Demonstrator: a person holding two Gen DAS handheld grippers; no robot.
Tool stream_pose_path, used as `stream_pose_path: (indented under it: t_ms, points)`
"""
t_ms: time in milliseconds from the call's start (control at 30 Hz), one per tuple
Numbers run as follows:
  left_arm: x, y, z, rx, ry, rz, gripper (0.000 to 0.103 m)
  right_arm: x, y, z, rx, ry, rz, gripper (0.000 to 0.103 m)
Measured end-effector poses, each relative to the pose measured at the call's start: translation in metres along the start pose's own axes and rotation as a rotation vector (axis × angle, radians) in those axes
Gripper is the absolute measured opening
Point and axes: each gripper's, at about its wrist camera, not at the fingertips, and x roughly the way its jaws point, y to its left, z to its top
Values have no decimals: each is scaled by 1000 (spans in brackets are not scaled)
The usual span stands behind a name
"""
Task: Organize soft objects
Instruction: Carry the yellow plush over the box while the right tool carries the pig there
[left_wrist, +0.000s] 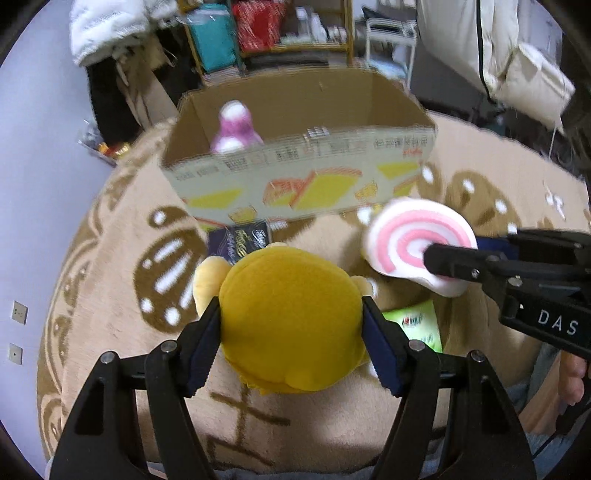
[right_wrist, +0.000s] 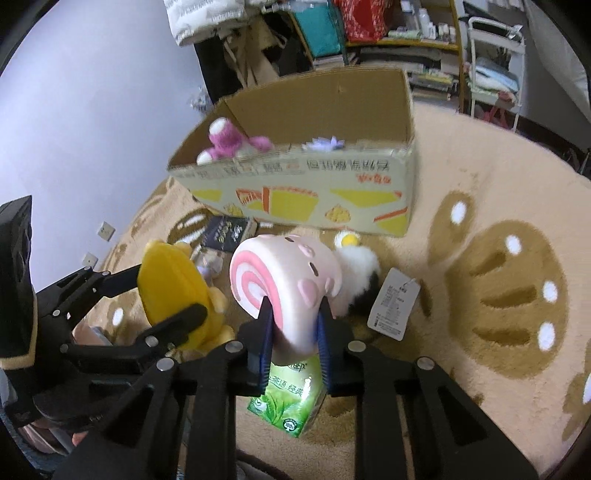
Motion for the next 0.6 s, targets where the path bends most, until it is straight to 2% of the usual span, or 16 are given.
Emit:
stream_pose_path:
  t_ms: [367, 600]
  points:
    - [-43, 24, 20, -80, -269, 95, 71, -38, 9, 7, -29, -198, -34, 22]
    - [-49, 38, 37, -101, -335, 107, 71, -50, 4, 15, -19, -289, -62, 22]
